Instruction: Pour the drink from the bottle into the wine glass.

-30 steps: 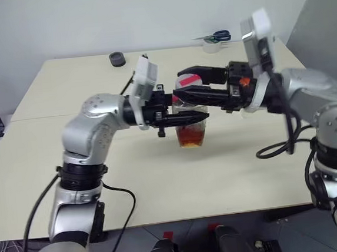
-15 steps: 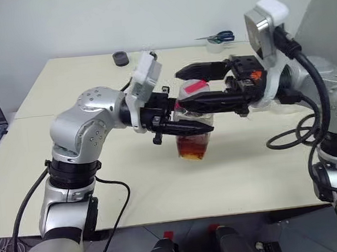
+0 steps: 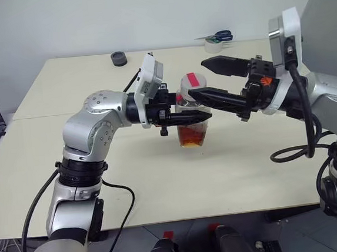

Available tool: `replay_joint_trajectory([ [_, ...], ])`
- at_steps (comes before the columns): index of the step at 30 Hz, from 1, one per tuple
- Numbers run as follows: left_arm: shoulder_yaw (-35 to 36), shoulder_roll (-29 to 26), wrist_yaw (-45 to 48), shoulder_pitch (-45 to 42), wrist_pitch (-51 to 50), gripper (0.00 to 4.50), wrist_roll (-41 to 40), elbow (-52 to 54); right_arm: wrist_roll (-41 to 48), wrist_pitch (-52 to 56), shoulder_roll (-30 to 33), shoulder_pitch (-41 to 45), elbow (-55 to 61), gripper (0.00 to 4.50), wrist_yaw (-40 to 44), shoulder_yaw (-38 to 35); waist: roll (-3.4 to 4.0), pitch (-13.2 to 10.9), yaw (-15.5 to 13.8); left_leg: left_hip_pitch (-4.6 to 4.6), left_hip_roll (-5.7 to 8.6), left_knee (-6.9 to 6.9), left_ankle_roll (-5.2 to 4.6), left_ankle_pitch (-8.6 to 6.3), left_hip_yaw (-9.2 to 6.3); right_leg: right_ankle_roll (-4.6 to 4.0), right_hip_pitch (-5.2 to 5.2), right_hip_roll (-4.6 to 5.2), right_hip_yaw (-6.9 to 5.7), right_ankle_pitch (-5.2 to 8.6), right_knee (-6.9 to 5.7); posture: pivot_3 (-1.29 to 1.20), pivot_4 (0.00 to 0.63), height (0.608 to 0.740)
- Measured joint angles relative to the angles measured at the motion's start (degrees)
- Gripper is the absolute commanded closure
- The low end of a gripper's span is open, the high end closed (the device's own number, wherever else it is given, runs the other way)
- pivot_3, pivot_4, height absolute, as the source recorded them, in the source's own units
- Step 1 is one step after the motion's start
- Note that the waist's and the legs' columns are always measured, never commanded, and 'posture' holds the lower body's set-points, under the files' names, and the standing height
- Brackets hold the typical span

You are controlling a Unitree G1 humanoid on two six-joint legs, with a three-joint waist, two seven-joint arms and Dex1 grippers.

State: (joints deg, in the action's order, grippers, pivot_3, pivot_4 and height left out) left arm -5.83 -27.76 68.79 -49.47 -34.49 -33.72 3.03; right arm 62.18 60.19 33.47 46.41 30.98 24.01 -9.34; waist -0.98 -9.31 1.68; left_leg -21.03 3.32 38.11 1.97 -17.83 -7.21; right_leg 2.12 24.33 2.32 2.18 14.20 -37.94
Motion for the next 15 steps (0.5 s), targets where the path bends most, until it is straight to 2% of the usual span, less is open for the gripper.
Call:
replay_joint_trajectory([
  [7,-0.65,1.08,-0.53,-0.03,1.72,2.77,1.24,-1.48,-0.52,-1.17,-0.32,0.13,0.15,0.03,-0.55,1.91,0.0,0.0,0.02,0.0,0.0,0.0,0.0,0.0,0.0,0.0,0.0,-0.01,-0.02,0.0,0.0,0.0,0.15,0.74],
  [15,-0.66,1.2,-0.71,-0.07,2.31,2.77,1.37,-1.47,-5.89,-4.66,-0.64,0.33,-1.31,0.03,0.46,5.26,0.0,0.0,0.03,0.0,0.0,0.0,0.0,0.0,0.01,0.0,0.0,-0.01,-0.02,0.0,0.0,0.0,0.15,0.74],
])
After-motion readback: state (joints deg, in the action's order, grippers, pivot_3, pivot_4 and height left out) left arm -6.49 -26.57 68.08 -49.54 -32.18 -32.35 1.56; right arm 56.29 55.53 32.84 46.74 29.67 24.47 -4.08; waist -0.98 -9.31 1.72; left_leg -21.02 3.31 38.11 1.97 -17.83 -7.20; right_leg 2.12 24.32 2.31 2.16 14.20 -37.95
